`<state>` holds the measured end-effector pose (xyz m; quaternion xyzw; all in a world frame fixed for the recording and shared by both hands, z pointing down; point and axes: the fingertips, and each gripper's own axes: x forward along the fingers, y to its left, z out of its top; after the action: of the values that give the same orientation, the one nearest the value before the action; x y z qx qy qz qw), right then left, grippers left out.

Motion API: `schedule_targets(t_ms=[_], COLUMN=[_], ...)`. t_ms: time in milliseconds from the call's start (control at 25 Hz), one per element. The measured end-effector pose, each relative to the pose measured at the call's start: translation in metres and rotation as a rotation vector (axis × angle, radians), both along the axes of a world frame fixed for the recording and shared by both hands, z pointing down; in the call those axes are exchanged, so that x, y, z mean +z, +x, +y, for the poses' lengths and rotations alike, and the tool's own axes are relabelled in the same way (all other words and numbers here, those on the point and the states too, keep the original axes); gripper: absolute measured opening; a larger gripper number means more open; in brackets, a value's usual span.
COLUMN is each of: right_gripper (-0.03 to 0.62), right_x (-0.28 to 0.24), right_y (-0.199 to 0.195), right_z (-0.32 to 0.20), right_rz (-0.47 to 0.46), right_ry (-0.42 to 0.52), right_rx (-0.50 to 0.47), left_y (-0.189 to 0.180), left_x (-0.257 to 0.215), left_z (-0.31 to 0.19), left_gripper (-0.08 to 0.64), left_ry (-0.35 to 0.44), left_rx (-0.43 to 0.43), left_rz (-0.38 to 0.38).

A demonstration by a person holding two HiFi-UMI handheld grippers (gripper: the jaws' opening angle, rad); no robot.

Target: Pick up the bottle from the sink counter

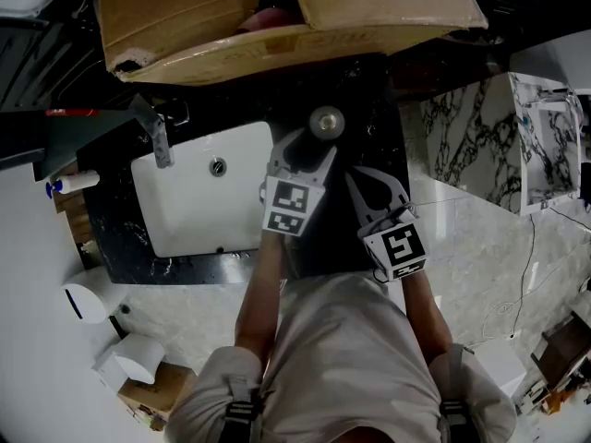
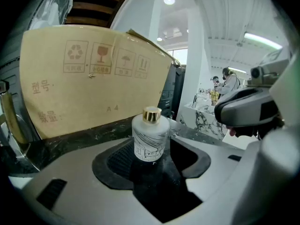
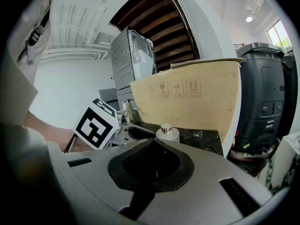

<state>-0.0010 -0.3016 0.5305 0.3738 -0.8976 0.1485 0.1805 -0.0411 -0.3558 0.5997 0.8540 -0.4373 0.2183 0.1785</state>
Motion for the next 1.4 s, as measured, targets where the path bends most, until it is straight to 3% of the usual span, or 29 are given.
schedule_targets(t_ms=[560,1400], right_gripper=[-0.005,-0.005], right_x=[0.008,0.008], right_y=[0.002,0.009], right_z=[-0.002,-0.001], right_rz=[-0.004,0.001], right_ry=[-0.019,-0.017], right_rx=[0.006,0.028], left_y=[0.015,0.021], left_x=[0.013,0.021], left_z=[-0.022,-0.036], left_gripper=[0.296,0.321], left_ry=[-0.014,0.002], left_rx=[0.04,0.03], left_rz=[0.005,-0.006])
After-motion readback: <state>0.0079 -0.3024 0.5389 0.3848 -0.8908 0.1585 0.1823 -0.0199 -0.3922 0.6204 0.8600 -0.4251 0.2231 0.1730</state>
